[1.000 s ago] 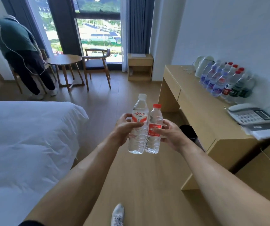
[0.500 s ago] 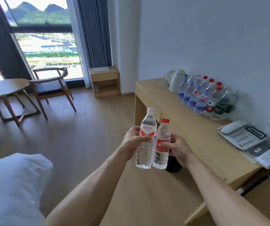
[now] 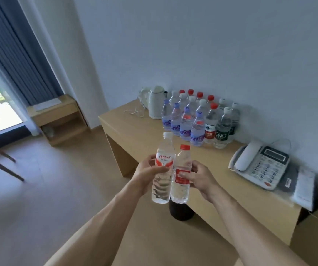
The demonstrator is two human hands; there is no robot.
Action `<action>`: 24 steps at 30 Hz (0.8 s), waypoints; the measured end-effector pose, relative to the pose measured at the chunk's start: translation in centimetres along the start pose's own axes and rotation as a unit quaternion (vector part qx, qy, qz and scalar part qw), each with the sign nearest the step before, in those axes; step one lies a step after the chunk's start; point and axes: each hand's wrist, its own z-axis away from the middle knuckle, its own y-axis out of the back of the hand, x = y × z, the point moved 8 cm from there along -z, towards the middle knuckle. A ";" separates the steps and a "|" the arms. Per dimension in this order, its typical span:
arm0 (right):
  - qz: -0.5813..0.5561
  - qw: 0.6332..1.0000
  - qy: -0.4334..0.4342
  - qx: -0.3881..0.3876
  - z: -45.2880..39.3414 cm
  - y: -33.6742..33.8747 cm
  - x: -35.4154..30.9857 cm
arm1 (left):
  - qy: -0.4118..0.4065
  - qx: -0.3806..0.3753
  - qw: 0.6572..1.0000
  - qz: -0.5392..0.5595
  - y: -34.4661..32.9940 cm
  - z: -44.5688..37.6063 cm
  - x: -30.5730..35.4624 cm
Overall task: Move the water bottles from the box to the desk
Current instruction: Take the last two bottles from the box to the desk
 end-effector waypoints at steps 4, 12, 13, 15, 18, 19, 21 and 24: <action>0.005 0.998 -0.009 0.068 -4.3 3.9 0.3 | 0.000 -0.037 0.998 -0.047 -2.9 -6.0 1.0; 0.048 0.975 -0.022 0.215 -8.7 11.1 1.2 | -0.077 -0.170 0.960 -0.210 -9.5 -17.0 2.1; 0.060 0.971 -0.028 0.231 -9.0 11.8 1.4 | -0.095 -0.192 0.947 -0.238 -10.2 -18.1 2.2; 0.082 0.960 -0.036 0.266 -9.9 13.0 1.7 | -0.118 -0.234 0.926 -0.270 -11.4 -20.2 2.2; 0.100 0.939 -0.050 0.326 -10.9 13.8 2.0 | -0.132 -0.285 0.903 -0.293 -12.9 -22.6 2.5; 0.110 0.932 -0.058 0.341 -11.1 14.0 2.0 | -0.139 -0.296 0.896 -0.299 -13.3 -23.2 2.7; 0.134 0.916 -0.067 0.372 -11.6 14.4 1.8 | -0.154 -0.312 0.883 -0.316 -14.0 -24.2 2.7; 0.191 0.895 -0.058 0.399 -12.1 15.0 1.3 | -0.175 -0.318 0.869 -0.336 -14.7 -25.5 2.4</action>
